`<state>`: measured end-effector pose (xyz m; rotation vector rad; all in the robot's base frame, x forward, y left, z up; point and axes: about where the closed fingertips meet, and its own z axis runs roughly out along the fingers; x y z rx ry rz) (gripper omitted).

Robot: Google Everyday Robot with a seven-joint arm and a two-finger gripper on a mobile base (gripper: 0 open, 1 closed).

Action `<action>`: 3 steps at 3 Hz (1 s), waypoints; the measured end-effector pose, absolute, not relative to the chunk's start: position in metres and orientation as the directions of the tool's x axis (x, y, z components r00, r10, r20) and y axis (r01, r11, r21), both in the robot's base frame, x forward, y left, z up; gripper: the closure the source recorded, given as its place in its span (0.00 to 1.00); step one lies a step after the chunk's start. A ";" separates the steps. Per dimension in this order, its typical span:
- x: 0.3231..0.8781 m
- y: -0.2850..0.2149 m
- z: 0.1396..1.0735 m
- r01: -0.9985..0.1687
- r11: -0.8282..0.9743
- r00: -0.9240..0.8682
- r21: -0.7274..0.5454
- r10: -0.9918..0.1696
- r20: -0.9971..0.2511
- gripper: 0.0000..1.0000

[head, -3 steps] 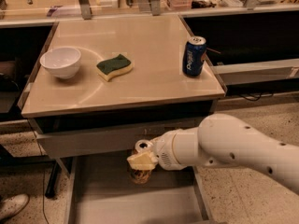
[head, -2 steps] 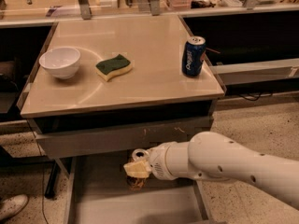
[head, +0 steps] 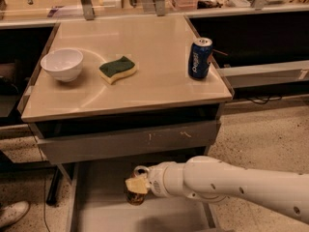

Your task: Place orange can into middle drawer

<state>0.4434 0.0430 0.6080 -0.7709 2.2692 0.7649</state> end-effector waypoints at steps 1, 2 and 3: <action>0.443 0.044 0.601 -0.671 0.663 -0.652 0.332 -0.313 -0.691 1.00; 0.439 0.054 0.584 -0.658 0.656 -0.667 0.369 -0.280 -0.690 1.00; 0.422 0.073 0.537 -0.598 0.676 -0.730 0.430 -0.238 -0.641 1.00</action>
Offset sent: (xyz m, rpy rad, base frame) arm -0.0111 0.0261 -0.0551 0.1159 0.0662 -0.0372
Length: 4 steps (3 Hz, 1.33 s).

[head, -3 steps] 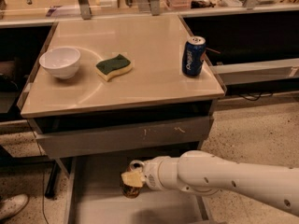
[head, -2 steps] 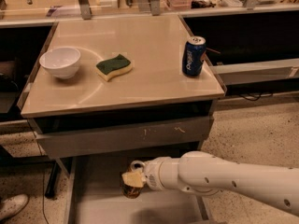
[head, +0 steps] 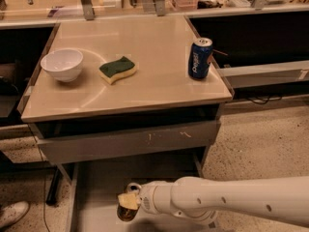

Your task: Place orange can into middle drawer

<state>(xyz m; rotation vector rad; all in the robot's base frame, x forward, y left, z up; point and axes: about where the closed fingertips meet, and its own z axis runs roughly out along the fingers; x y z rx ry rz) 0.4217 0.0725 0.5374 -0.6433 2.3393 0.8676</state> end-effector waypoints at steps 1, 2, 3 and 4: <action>0.424 0.075 0.505 -0.542 0.734 -0.747 0.408 -0.200 -0.634 1.00; 0.441 0.057 0.490 -0.473 0.814 -0.738 0.337 -0.157 -0.656 1.00; 0.459 0.045 0.494 -0.439 0.849 -0.709 0.293 -0.127 -0.693 1.00; 0.468 0.041 0.486 -0.403 0.861 -0.703 0.310 -0.074 -0.708 1.00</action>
Offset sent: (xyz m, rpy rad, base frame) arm 0.0561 -0.0552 -0.0586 -0.1870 -0.1576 -0.3969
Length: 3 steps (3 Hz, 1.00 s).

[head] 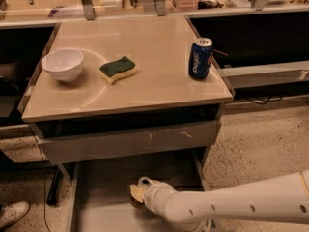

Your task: Place orange can into middle drawer

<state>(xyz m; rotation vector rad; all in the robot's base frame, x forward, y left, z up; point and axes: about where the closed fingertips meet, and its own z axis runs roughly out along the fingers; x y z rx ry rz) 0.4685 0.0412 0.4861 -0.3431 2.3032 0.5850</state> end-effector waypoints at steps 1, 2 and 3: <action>0.486 0.030 0.479 -0.356 0.890 -0.666 0.286 -0.027 -0.746 1.00; 0.501 0.017 0.473 -0.306 0.920 -0.634 0.245 -0.005 -0.773 1.00; 0.510 0.009 0.465 -0.275 0.943 -0.617 0.186 -0.025 -0.786 1.00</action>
Offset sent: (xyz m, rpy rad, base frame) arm 0.0497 -0.0427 -0.0198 -0.0705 -0.1528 -0.2247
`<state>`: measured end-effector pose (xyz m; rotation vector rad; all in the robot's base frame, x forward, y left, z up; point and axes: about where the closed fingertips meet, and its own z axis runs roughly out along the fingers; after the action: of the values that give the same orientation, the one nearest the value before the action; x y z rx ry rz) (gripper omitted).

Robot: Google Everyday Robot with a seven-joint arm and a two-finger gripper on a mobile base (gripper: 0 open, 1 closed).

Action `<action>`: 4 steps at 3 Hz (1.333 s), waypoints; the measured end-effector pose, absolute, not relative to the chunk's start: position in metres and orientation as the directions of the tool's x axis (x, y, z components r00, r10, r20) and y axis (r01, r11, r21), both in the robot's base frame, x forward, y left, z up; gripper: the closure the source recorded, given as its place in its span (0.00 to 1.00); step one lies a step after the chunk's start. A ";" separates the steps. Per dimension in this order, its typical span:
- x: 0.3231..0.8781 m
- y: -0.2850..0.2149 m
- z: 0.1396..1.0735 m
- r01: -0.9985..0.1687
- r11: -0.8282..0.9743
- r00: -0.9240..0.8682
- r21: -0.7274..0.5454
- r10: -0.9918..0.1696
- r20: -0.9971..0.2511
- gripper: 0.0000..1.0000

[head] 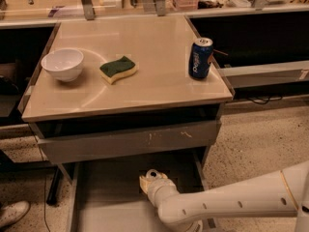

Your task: Place orange can into middle drawer

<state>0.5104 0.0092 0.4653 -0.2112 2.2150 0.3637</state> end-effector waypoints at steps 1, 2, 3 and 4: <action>0.516 0.006 0.453 -0.250 0.959 -0.618 0.131 -0.054 -0.784 1.00; 0.518 0.009 0.440 -0.237 0.965 -0.633 0.110 -0.067 -0.771 1.00; 0.513 0.015 0.427 -0.240 0.965 -0.660 0.108 -0.080 -0.747 1.00; 0.507 0.021 0.418 -0.255 0.956 -0.689 0.147 -0.073 -0.721 1.00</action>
Offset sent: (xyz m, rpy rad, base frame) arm 0.0078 0.0038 -0.0439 -0.1125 0.0483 -0.0482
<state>0.5073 0.0208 0.4179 -0.2292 2.3225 0.3017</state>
